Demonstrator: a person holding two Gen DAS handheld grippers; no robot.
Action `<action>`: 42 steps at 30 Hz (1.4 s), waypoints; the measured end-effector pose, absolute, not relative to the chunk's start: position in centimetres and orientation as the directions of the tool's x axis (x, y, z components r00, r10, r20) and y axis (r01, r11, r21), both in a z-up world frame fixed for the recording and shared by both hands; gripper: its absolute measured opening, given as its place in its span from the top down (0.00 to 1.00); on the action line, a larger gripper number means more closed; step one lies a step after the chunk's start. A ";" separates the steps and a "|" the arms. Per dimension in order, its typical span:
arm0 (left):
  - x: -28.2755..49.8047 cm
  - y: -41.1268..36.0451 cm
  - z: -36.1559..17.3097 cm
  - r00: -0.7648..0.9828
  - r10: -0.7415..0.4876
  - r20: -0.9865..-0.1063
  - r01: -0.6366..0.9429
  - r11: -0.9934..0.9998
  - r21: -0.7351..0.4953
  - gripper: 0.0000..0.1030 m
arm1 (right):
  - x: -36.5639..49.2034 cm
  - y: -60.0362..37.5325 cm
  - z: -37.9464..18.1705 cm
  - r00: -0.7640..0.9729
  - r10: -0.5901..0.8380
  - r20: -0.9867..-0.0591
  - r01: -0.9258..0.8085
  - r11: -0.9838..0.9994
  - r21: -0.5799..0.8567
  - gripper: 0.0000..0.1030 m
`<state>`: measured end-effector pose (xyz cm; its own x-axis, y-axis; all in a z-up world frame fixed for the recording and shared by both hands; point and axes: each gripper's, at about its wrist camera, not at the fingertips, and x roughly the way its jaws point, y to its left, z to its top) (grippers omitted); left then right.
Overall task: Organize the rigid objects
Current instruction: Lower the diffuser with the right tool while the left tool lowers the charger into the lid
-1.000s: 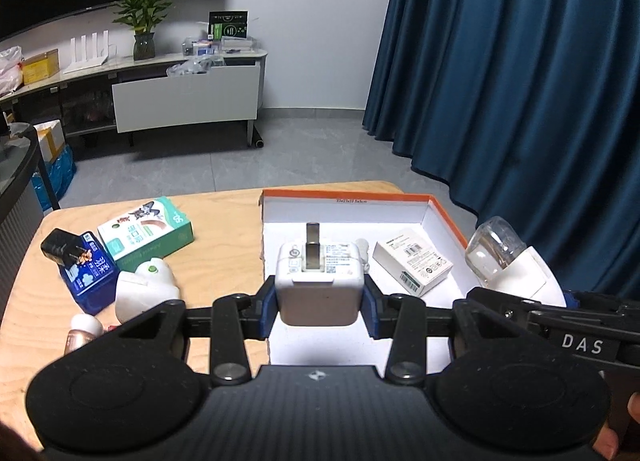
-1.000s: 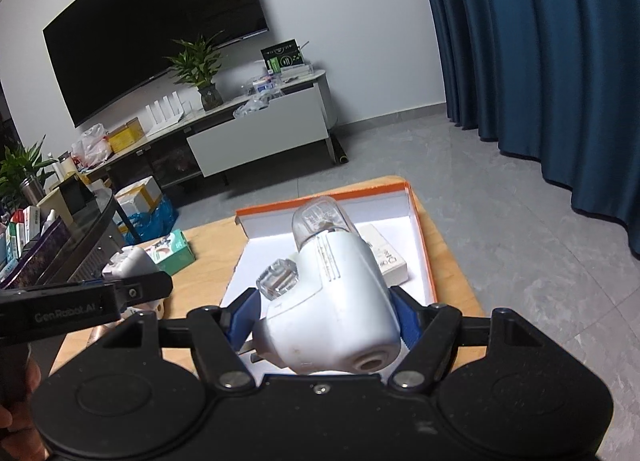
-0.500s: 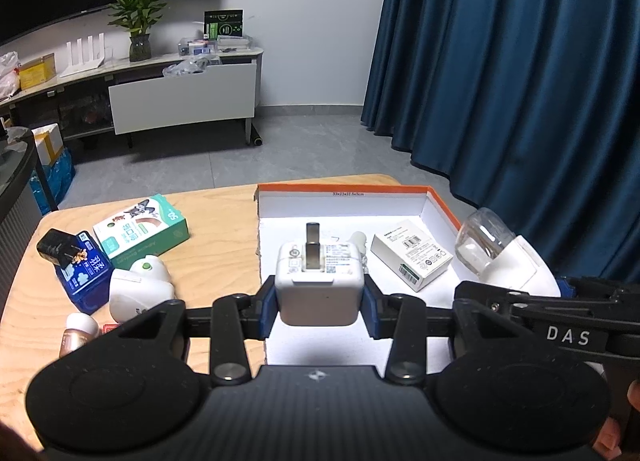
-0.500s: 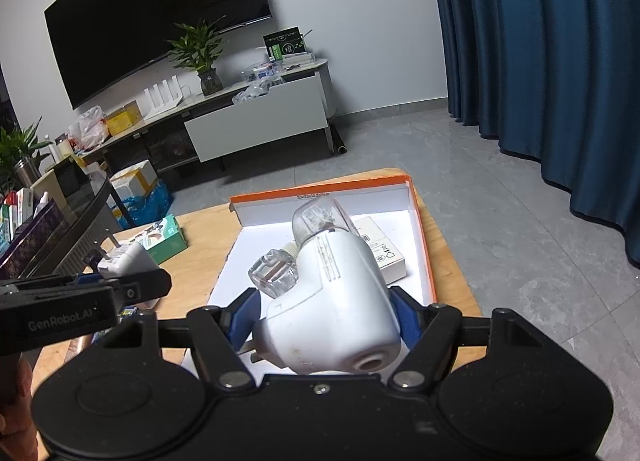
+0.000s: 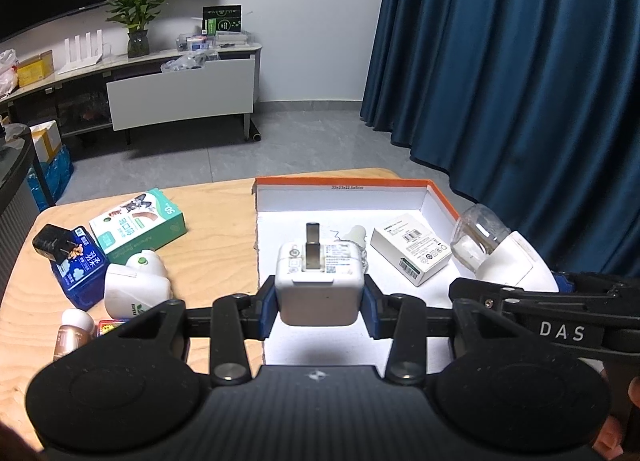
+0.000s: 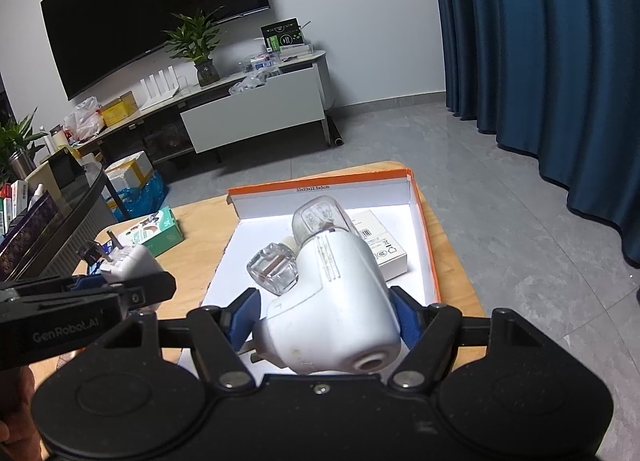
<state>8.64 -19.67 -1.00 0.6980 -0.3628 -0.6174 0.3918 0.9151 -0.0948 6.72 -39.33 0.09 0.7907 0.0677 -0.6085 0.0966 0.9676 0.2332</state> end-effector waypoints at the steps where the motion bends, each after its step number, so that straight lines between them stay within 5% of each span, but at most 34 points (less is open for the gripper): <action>1: 8.6 -19.7 -1.0 0.698 -0.364 -0.617 0.395 0.914 -0.094 0.59 | 6.8 -39.3 0.1 0.790 0.068 -0.609 0.097 0.967 0.234 0.19; 42: 8.9 -19.8 -1.7 0.691 -0.365 -0.625 0.402 0.911 -0.088 0.59 | 7.3 -39.1 -0.1 0.781 0.066 -0.621 0.103 0.967 0.231 0.19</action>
